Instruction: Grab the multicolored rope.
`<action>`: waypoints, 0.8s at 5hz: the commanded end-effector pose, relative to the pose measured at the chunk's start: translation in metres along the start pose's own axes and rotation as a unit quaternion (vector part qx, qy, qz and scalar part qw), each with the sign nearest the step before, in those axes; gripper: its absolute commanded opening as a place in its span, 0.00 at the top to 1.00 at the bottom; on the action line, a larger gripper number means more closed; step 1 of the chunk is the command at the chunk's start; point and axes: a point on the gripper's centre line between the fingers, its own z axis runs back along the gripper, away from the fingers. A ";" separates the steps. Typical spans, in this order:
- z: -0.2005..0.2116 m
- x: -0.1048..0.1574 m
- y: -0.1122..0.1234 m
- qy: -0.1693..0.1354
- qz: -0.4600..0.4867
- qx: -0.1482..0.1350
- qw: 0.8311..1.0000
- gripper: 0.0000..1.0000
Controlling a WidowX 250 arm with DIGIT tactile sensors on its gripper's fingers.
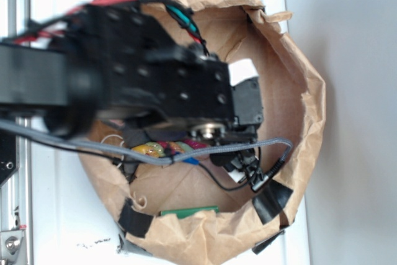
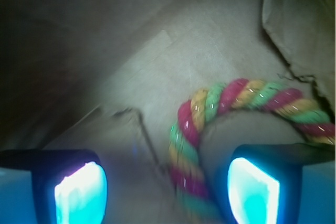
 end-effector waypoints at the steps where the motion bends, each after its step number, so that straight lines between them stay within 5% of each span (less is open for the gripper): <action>1: -0.018 0.006 -0.010 -0.044 -0.024 -0.001 0.999 0.00; 4: -0.054 0.009 -0.010 -0.064 -0.012 0.027 0.998 0.00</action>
